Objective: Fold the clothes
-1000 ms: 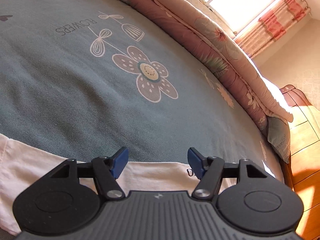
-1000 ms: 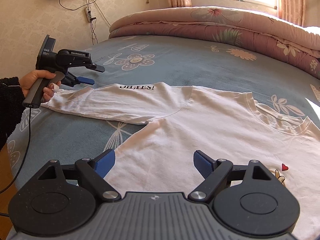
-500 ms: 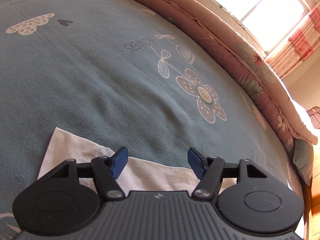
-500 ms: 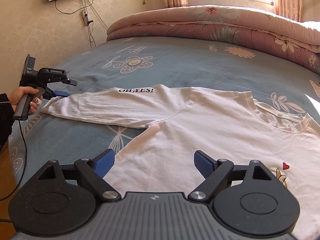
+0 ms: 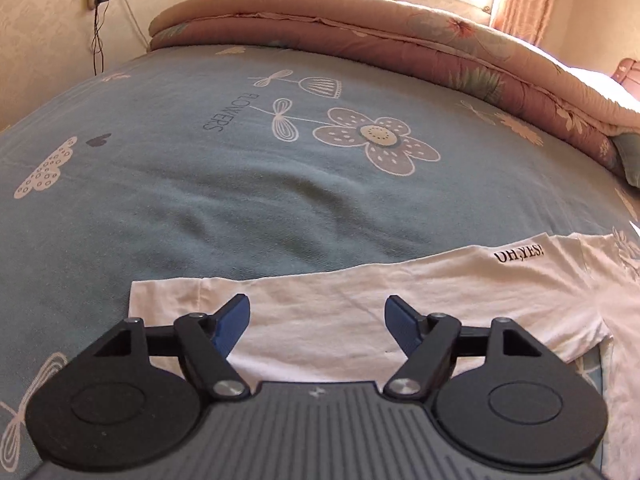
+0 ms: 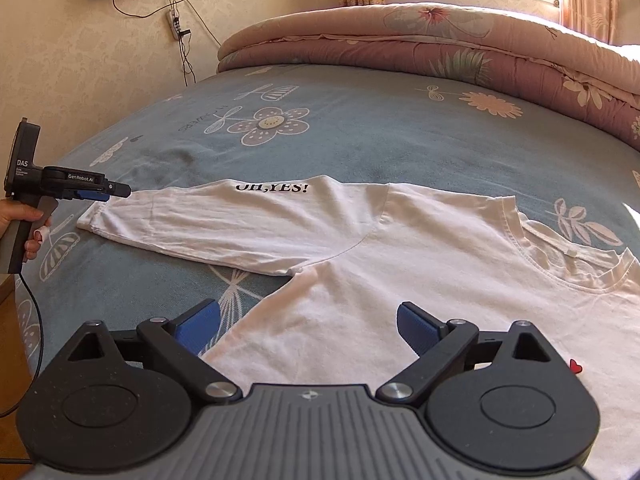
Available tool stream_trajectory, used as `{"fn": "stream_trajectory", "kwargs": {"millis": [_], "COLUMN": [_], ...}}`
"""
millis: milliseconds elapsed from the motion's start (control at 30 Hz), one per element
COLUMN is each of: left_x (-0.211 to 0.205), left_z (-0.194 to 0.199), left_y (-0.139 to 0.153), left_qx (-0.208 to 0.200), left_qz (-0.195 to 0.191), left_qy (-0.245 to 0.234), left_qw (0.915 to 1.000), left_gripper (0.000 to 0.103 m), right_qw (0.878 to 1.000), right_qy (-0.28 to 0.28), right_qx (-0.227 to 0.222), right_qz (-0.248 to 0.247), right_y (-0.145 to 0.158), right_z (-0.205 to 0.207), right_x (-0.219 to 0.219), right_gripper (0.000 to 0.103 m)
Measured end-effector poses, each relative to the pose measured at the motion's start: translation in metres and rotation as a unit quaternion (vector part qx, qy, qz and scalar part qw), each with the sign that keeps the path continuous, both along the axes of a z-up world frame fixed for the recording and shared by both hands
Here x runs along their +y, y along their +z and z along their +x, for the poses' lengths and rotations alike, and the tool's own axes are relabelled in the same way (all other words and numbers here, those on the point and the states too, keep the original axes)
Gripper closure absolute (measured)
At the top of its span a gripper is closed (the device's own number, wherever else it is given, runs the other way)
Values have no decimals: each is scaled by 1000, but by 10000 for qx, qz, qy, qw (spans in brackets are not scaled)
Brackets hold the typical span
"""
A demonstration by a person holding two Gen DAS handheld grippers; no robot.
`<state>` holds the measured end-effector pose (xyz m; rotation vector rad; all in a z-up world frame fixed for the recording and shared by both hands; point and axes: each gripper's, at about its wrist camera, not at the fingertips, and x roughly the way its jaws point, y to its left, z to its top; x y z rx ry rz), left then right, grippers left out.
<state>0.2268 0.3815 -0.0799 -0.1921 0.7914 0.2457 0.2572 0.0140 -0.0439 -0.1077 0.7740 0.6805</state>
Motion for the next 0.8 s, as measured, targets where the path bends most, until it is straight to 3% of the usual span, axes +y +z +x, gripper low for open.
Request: {"fn": "stream_trajectory", "kwargs": {"millis": [67, 267, 400, 500, 667, 800], "left_x": [-10, -2, 3, 3, 5, 5], "left_z": [7, -11, -18, -18, -17, -18], "left_y": [-8, -25, -26, -28, -27, -27], "left_qx": [225, 324, 213, 149, 152, 110], "left_qz": [363, 312, 246, 261, 228, 212], "left_qy": [-39, -34, -128, -147, -200, -225], "left_qw": [9991, 9990, 9994, 9994, 9994, 9995], "left_gripper": [27, 25, 25, 25, 24, 24], "right_qw": [10000, 9972, 9959, 9965, 9967, 9990], "right_qy": [-48, -364, -162, -266, -418, -319], "right_qx": [-32, 500, 495, 181, 424, 314], "right_qz": [-38, -412, -735, -770, -550, -45], "right_y": [2, -28, -59, -70, -60, -27], "right_z": [28, 123, 144, 153, 181, 163], "right_x": [15, 84, 132, 153, 156, 113], "right_gripper": [0, 0, 0, 0, 0, 0]}}
